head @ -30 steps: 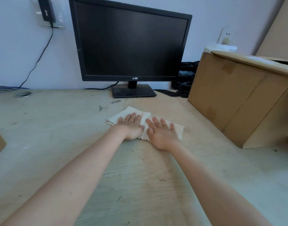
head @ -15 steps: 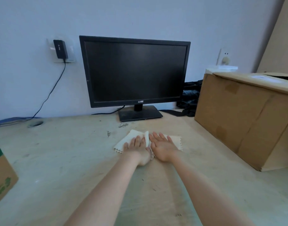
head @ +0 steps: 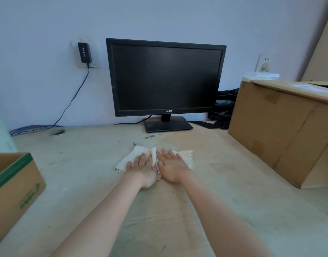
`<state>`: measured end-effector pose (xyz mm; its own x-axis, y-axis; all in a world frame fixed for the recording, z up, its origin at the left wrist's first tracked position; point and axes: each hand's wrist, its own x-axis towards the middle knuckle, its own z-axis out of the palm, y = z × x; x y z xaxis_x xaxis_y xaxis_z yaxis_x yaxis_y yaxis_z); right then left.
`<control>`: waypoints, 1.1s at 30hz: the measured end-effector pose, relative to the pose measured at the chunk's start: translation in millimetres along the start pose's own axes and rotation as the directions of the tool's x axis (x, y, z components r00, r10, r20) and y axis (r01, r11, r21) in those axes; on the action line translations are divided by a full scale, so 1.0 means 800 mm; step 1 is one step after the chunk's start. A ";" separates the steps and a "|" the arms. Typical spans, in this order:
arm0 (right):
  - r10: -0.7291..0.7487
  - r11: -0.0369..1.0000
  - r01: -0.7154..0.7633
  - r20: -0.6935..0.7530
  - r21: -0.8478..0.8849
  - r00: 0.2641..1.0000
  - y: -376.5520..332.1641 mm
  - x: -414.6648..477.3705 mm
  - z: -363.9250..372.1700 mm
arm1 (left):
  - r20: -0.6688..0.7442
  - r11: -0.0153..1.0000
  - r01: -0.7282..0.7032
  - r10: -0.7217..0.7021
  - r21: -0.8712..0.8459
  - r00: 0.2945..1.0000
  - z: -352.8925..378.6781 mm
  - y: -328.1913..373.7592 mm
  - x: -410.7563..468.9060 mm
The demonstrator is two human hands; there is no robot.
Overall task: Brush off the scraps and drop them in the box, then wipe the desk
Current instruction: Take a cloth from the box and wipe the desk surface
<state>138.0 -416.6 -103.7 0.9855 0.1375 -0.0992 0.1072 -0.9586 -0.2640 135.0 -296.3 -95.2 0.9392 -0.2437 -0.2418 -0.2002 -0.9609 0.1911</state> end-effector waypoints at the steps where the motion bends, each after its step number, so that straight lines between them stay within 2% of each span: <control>1: -0.015 1.000 0.015 -0.003 -0.002 1.000 -0.004 -0.006 0.002 | -0.005 1.000 -0.010 0.010 0.006 1.000 0.001 -0.004 -0.006; 9: -0.123 0.991 0.126 0.051 -0.047 0.991 -0.013 -0.090 0.017 | 0.110 0.988 -0.130 0.121 0.079 0.987 0.013 -0.022 -0.069; 15: -0.094 0.994 0.094 0.009 -0.048 0.996 -0.007 -0.132 0.025 | 0.166 0.978 -0.183 0.165 0.098 0.972 0.020 -0.002 -0.098; 21: -0.036 0.999 0.035 -0.030 -0.024 0.999 0.014 -0.126 0.017 | 0.120 0.978 -0.194 0.184 0.075 0.975 0.027 0.026 -0.083; 23: -0.017 0.999 0.020 -0.060 0.038 0.998 0.022 -0.121 0.011 | 0.055 0.978 -0.201 0.198 0.053 0.979 0.028 0.038 -0.074; 26: -0.028 0.985 0.058 -0.188 0.161 0.982 0.026 -0.116 0.010 | -0.119 0.980 -0.198 0.198 0.013 0.973 0.033 0.056 -0.068; 29: 0.018 0.946 0.072 -0.273 0.317 0.962 0.025 -0.114 0.011 | -0.267 0.961 -0.229 0.183 -0.152 0.946 0.031 0.064 -0.064; 31: 0.100 0.861 0.053 -0.271 0.506 0.957 0.023 -0.114 0.005 | -0.323 0.887 -0.290 0.173 -0.359 0.930 0.021 0.069 -0.067; 33: 0.189 0.719 0.042 -0.252 0.694 0.949 0.020 -0.113 -0.001 | -0.349 0.802 -0.327 0.160 -0.499 0.923 0.013 0.079 -0.065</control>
<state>50.9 -444.6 -98.4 0.9888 -0.1130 0.0978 0.0268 -0.5100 -0.8597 70.4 -345.8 -80.2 0.9327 -0.3326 0.1391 -0.3287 -0.6259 0.7072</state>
